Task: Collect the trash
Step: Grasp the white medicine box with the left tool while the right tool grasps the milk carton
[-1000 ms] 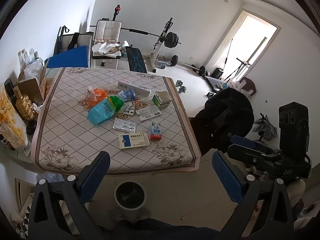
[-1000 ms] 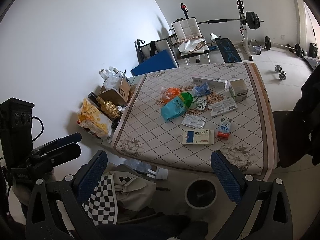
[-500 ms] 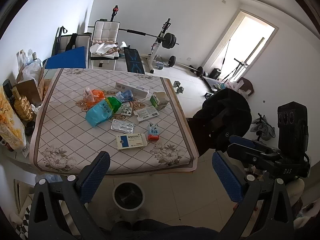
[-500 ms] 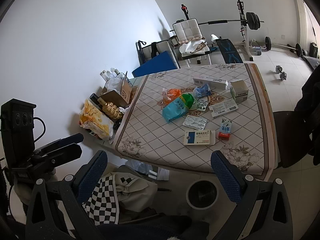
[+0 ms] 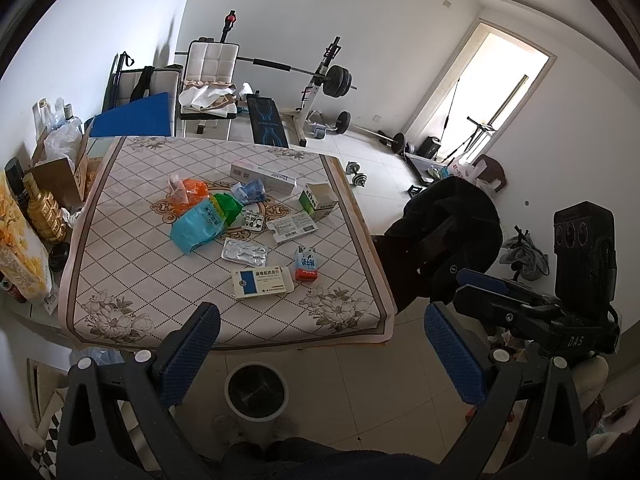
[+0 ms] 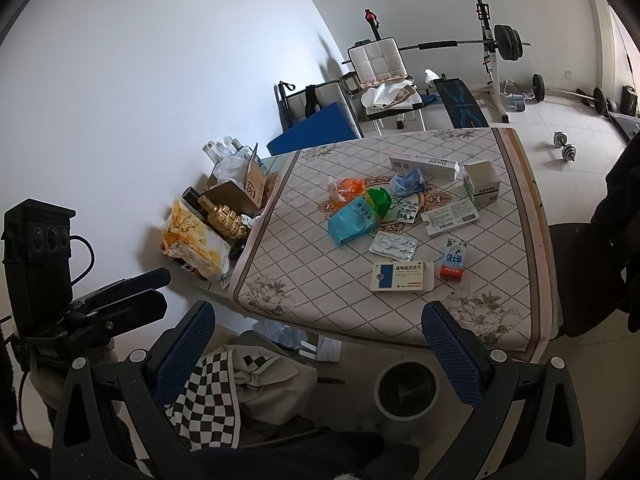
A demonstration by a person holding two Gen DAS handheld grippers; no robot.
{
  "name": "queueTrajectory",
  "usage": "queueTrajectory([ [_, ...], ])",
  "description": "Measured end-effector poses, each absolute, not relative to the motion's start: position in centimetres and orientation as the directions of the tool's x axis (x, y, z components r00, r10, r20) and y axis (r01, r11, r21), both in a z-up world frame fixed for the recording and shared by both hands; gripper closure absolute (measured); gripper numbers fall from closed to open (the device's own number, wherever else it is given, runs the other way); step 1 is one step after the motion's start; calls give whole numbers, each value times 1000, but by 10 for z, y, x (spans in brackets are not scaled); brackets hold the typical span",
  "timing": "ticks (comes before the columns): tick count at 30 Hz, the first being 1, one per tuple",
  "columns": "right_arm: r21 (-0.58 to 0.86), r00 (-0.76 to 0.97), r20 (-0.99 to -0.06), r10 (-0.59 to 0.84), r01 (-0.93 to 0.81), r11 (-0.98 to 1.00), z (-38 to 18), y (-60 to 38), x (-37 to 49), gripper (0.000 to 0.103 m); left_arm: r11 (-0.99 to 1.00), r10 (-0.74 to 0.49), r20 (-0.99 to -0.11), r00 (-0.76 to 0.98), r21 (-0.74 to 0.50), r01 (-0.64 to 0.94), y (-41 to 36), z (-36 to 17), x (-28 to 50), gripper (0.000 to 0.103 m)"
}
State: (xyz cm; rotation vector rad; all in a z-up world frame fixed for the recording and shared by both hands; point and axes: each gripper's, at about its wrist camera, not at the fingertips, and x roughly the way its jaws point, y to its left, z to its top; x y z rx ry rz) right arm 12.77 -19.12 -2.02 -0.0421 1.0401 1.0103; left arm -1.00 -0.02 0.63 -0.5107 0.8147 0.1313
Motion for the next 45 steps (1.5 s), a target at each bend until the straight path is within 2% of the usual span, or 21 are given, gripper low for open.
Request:
queueTrajectory([
  [22,413,113,-735,669,-709,572,-15,-179,117,0,873,-93,-730,678,-387,-297,2,-2,-11,0],
  [29,423,123,-737,665,-683,596,-26,-165,126,0,871,-121,-743,658,-398,-289,25,-13,-7,0],
  [32,409,163,-751,639,-645,646,-31,-162,132,0,886,-47,-766,641,-328,-327,37,-22,2,0],
  [33,398,185,-761,622,-624,673,-36,-162,137,0,893,15,-781,625,-270,-360,41,-28,7,0],
  [36,343,244,-809,535,-543,766,-59,-161,161,0,900,170,-809,563,-106,-424,54,-58,30,0],
  [38,306,258,-845,469,-486,819,-88,-160,184,0,891,216,-833,509,-44,-451,63,-87,50,0],
  [42,218,221,-914,340,-438,872,-164,-148,240,0,874,257,-898,356,59,-482,83,-168,102,0],
  [45,211,130,-952,278,-379,901,-239,-136,294,0,864,230,-936,265,71,-498,92,-226,135,0],
])
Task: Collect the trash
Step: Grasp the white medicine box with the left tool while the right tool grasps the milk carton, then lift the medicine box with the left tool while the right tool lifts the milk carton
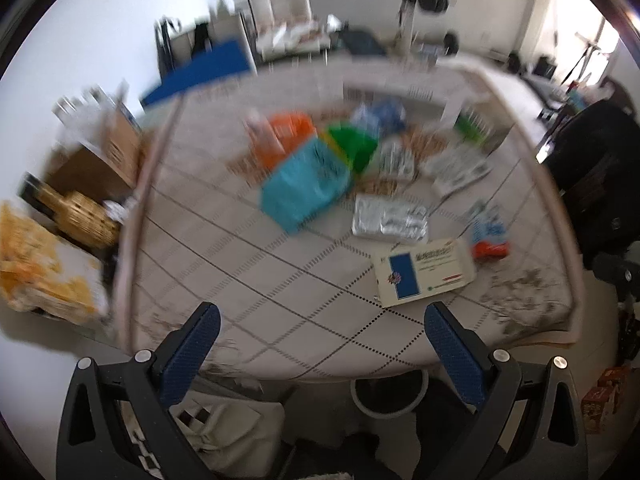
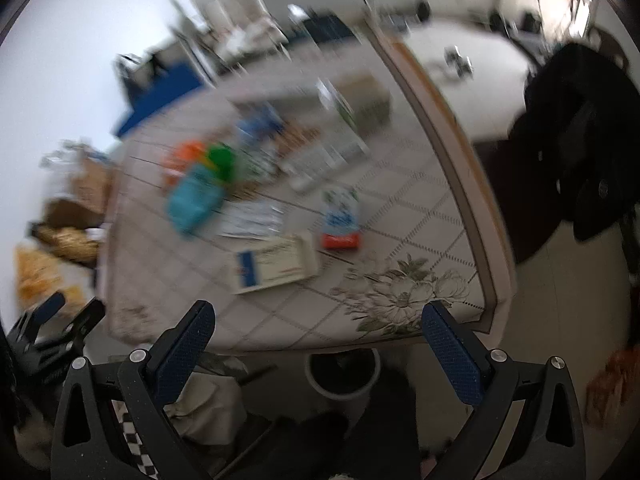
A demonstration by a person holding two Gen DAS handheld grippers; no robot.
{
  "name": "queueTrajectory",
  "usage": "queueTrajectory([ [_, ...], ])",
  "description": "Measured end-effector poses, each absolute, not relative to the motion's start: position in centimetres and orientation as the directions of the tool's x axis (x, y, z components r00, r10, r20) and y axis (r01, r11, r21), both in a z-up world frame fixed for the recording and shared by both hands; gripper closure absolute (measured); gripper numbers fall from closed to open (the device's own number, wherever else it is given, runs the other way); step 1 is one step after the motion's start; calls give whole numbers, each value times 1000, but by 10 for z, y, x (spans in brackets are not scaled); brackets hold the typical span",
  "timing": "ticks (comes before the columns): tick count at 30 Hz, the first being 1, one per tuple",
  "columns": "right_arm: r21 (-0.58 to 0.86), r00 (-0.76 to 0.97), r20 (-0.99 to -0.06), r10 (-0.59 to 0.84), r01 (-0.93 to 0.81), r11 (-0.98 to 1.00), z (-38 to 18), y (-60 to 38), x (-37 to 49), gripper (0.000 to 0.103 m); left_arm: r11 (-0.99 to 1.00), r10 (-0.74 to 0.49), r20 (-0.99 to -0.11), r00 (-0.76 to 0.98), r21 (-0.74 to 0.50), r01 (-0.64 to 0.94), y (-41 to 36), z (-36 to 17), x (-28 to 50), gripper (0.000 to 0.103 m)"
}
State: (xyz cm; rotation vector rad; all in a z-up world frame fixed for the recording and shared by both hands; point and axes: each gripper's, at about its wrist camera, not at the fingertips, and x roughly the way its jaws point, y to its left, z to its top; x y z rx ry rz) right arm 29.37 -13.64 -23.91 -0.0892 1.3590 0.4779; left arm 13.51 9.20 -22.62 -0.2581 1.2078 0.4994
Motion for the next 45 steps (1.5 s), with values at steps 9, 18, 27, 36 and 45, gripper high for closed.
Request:
queueTrajectory([
  [9,199,-62,-980,189,-346,917,-402,-91,397,6,827,139,-990,23,103,-552,98,-348,208,0],
  [18,176,-108,-984,141,-484,857,-424,-71,405,49,873,116,-993,-6,105,-476,92,-345,235,0],
  [27,167,-151,-983,107,-477,863,-416,-156,423,49,974,107,-992,-72,90,207,12,-331,260,0],
  [36,157,-158,-982,100,-404,901,-431,-195,432,49,918,140,-968,-210,48,393,4,-362,269,17],
  [45,162,-153,-982,108,-408,898,-431,-190,439,49,995,-4,-967,-253,22,-100,58,-367,280,18],
])
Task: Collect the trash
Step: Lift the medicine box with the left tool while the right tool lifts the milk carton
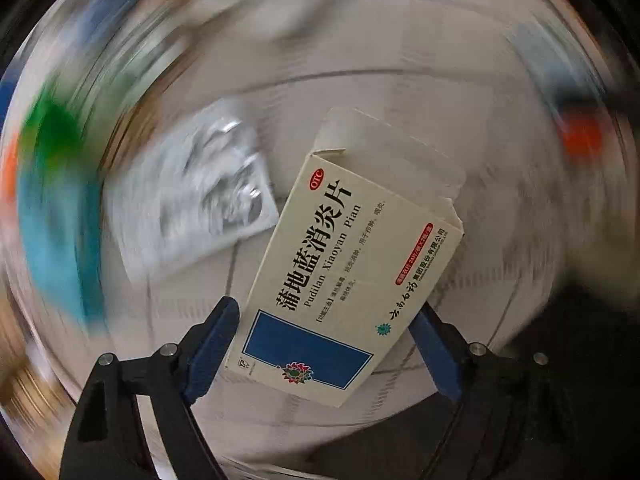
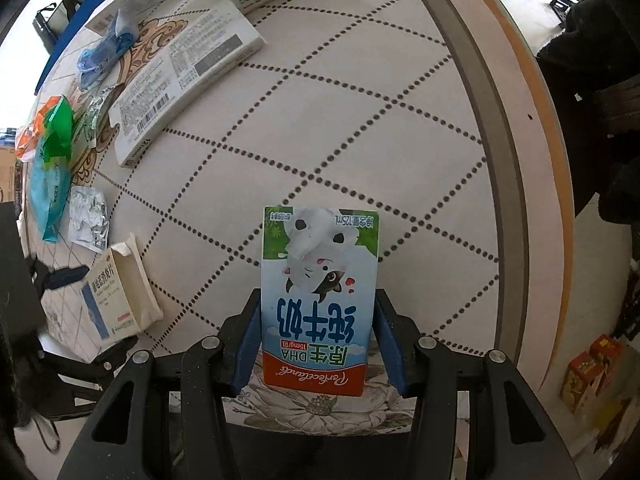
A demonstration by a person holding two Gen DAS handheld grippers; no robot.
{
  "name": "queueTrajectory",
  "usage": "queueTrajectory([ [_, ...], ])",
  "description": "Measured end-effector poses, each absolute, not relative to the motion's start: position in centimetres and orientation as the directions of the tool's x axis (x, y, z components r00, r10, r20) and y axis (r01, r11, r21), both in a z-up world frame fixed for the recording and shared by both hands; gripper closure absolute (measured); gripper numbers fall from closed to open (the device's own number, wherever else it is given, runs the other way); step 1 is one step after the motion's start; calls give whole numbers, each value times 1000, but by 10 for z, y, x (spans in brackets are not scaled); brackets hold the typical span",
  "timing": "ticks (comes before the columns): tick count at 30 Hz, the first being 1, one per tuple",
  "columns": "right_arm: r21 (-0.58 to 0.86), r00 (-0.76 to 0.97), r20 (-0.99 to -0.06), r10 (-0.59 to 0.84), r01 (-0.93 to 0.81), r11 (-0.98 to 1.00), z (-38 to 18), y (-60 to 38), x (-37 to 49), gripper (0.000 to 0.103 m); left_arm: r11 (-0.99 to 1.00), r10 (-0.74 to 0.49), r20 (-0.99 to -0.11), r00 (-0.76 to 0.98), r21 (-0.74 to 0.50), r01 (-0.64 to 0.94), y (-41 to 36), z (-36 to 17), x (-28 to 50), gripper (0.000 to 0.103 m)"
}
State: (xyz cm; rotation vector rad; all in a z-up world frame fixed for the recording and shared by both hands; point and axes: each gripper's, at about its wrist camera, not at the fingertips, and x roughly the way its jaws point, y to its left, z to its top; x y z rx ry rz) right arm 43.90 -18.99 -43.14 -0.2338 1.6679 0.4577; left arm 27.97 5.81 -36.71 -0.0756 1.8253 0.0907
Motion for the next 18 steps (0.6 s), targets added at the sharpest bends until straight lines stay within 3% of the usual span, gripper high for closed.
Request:
queueTrajectory([
  [3,142,-135,-986,95,-394,908,-432,-191,434,49,762,-279,-940,-195,-93,-641,106,-368,252,18],
  [6,124,-131,-988,80,-379,917,-435,-193,442,48,481,-380,-925,-15,-184,-857,129,-360,227,18],
  [8,119,-142,-987,69,-379,918,-437,-192,443,46,395,-414,-908,62,-241,-887,135,-360,223,16],
  [10,148,-165,-982,89,-389,909,-440,-190,444,30,441,-381,-924,37,-217,-871,133,-354,230,14],
  [13,145,-167,-982,84,-402,904,-440,-190,445,30,614,-300,-951,-72,-135,-778,116,-341,252,14],
  [16,147,-158,-983,90,-401,904,-440,-185,442,30,772,-107,-980,-169,25,-635,102,-332,269,13],
  [18,144,-134,-986,98,-398,906,-438,-188,441,32,753,-112,-983,-143,10,-658,108,-323,269,24],
])
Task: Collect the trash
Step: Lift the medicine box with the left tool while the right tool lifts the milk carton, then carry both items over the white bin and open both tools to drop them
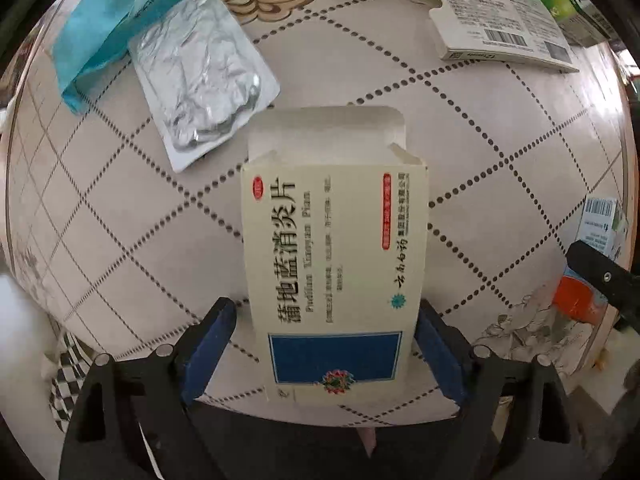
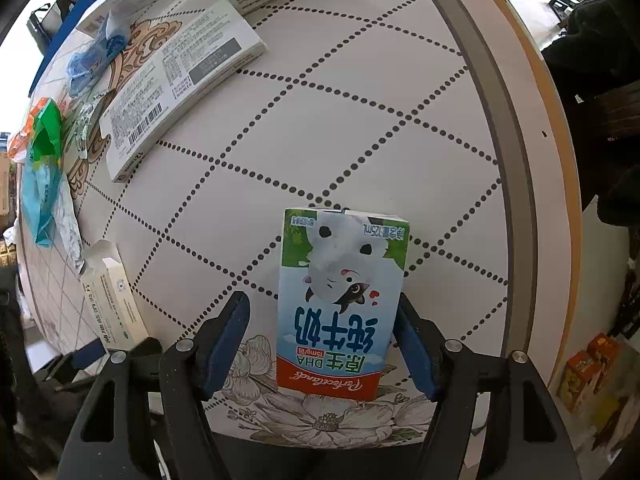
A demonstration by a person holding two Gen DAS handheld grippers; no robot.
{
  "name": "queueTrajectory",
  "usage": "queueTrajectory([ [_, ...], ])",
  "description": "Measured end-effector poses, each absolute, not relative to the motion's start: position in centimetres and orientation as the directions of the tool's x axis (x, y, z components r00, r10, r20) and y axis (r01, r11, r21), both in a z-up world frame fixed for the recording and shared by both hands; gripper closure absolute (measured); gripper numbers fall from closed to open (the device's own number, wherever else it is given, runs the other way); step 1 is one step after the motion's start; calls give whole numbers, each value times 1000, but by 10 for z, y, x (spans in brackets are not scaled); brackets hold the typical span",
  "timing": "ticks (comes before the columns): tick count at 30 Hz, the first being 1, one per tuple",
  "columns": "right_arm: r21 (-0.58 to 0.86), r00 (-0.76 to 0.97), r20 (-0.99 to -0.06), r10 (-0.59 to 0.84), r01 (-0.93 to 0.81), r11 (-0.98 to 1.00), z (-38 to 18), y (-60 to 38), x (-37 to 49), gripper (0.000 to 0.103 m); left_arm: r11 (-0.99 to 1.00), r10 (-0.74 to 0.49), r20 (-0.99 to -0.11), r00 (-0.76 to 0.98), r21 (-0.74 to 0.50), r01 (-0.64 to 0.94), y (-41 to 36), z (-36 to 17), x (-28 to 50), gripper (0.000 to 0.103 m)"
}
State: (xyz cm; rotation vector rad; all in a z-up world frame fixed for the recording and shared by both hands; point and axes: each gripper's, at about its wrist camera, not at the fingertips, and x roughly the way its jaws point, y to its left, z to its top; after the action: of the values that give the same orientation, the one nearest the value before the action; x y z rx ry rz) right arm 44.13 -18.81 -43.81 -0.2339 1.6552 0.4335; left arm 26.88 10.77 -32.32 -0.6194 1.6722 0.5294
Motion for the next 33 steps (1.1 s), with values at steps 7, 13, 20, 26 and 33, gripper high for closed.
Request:
queueTrajectory([
  [7,82,-23,-996,80,-453,888,-419,-198,408,50,702,-26,-998,-52,19,-712,109,-287,247,34],
  [13,54,70,-992,106,-524,850,-393,-212,367,50,713,61,-997,43,14,-701,66,-223,194,34],
  [20,170,29,-973,231,-588,791,-342,-232,287,50,654,118,-976,185,-64,-754,14,-195,75,34],
  [26,281,-123,-955,268,-657,700,-335,-241,195,50,535,56,-971,232,-167,-828,-29,-256,13,34],
  [33,263,-280,-958,66,-757,598,-448,-249,108,50,367,-111,-973,204,-230,-901,-52,-384,-58,34],
])
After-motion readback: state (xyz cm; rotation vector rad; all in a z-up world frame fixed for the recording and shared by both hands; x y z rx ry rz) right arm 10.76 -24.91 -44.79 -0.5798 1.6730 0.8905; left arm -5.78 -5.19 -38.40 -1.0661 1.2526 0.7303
